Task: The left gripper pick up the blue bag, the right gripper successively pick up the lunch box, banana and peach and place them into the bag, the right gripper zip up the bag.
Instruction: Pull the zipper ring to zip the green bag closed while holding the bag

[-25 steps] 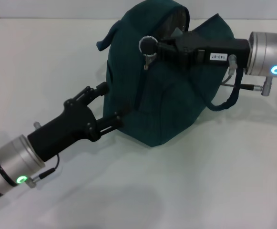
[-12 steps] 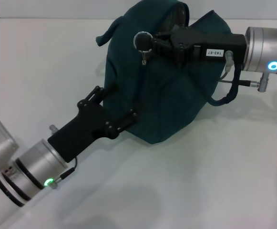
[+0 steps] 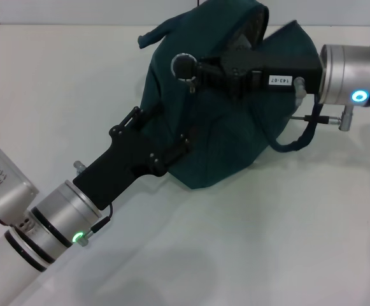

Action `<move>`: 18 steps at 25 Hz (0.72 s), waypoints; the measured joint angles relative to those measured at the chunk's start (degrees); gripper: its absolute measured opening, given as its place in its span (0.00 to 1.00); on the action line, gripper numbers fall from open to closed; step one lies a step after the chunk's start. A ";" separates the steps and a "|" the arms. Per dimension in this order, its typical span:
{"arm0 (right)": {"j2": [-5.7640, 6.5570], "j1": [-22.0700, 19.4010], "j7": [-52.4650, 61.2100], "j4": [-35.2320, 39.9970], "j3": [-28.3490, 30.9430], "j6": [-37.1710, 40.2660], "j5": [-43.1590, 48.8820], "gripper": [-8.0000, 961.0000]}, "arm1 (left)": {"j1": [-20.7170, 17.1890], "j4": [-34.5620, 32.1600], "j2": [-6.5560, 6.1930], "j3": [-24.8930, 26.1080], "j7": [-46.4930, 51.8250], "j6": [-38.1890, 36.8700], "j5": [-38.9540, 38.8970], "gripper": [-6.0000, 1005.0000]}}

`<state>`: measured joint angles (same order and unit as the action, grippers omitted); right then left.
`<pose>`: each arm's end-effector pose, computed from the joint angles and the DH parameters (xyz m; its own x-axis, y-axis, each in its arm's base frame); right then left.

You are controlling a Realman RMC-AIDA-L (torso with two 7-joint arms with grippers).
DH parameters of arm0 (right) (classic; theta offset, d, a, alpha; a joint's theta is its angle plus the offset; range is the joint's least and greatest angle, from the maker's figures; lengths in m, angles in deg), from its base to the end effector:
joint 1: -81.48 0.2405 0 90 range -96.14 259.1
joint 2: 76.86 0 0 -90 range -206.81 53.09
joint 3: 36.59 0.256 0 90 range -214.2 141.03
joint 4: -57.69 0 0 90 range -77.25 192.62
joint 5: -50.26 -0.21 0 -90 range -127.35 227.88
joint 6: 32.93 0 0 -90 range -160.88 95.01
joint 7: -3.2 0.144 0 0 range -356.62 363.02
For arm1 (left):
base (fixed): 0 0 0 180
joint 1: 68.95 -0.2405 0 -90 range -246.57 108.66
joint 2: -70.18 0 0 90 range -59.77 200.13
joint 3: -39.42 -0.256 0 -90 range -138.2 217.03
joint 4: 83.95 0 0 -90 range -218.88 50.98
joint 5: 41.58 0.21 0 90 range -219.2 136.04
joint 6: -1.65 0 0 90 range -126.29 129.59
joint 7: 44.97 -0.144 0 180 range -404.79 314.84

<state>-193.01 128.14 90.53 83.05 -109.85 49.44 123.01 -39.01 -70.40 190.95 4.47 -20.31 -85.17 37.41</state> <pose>0.1230 0.3778 -0.0375 0.6473 -0.3698 -0.6666 -0.3587 -0.9193 0.1617 -0.2577 0.2658 -0.0888 0.5156 0.0844 0.8526 0.6458 -0.6923 -0.3220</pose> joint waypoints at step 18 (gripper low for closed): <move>0.22 -2.67 -0.06 -0.04 0.24 0.20 -0.19 0.02 | 0.30 0.38 0.00 0.01 -0.37 -0.31 0.20 0.38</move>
<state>-192.79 125.47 90.48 83.01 -109.60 49.64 122.82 -38.72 -70.01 190.95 4.48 -20.68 -85.48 37.61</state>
